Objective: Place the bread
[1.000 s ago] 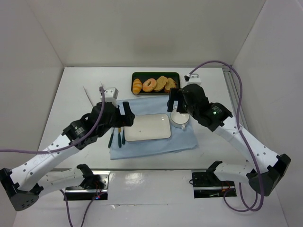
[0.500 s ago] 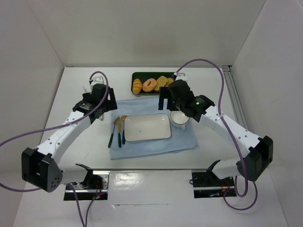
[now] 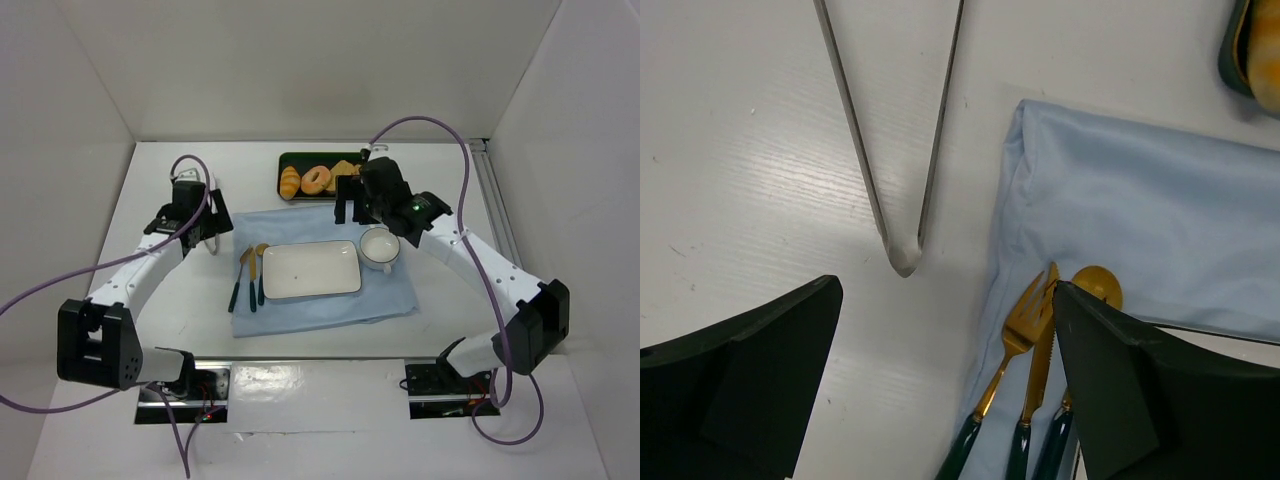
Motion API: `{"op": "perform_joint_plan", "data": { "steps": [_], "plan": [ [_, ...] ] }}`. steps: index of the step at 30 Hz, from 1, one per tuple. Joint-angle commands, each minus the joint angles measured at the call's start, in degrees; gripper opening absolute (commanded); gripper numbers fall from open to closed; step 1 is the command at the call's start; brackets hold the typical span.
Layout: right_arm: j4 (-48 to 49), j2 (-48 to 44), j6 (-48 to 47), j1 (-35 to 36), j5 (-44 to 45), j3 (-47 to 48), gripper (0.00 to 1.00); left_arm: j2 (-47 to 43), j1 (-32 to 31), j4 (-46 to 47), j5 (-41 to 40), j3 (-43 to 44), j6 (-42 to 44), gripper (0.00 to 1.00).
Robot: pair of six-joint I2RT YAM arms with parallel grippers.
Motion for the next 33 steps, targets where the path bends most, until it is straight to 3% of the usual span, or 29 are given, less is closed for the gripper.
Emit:
{"op": "perform_joint_plan", "data": {
  "steps": [1, 16, 33],
  "plan": [
    [5.12, 0.33, -2.02, -1.38, -1.91, 2.48, 1.0, 1.51, 1.64, 4.65, 3.75, -0.91, 0.96, 1.0],
    [10.4, 0.16, -3.08, -6.74, -9.56, -1.82, 1.0, 12.75, 3.84, 5.45, 2.27, 4.1, 1.67, 1.0],
    [9.35, -4.59, -4.13, -10.52, -10.62, -5.96, 1.0, 22.59, 4.36, 7.91, 1.2, 4.19, -1.67, 1.0]
  ]
}}
